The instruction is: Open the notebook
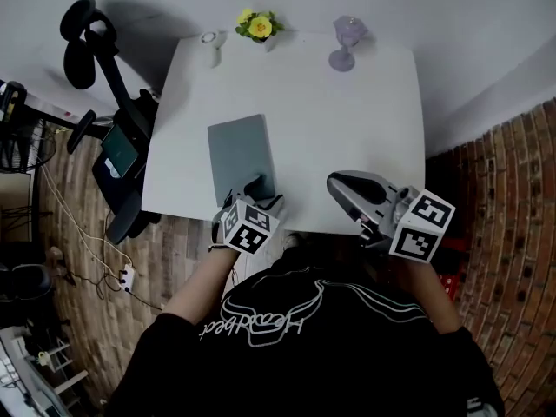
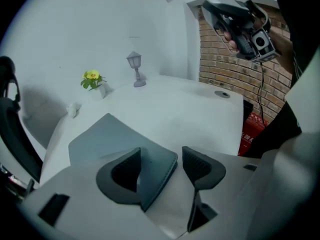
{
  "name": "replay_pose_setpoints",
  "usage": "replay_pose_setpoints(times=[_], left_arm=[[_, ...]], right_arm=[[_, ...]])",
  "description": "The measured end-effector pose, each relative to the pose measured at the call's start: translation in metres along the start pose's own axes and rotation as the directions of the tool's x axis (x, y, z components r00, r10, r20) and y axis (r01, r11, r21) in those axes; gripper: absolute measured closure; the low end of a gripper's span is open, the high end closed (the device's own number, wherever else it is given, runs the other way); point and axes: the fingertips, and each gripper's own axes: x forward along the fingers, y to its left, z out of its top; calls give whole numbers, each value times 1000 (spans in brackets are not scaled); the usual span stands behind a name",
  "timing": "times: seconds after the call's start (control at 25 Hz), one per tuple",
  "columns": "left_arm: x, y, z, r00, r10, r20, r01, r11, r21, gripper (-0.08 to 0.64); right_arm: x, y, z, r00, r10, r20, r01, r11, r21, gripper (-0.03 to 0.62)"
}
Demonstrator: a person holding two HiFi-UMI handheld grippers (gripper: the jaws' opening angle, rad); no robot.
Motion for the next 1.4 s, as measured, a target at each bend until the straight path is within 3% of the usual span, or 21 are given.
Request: replay_pose_setpoints(times=[0.12, 0.36, 0.84, 1.4], left_arm=[[0, 4, -1, 999, 40, -7, -40, 999, -8, 316], [-2, 4, -1, 998, 59, -13, -59, 998, -35, 334], [-19, 0, 4, 996, 94, -6, -94, 989, -114, 437], [-41, 8, 15, 987, 162, 21, -156, 972, -174, 502]], right_arm=[[-1, -2, 0, 1000, 19, -7, -19, 1000, 17, 591], [-3, -4, -8, 998, 44, -34, -43, 998, 39, 591], [-15, -1, -9, 995, 94, -26, -92, 994, 51, 591], [-12, 1, 2, 981, 187, -51, -188, 982, -14, 591]])
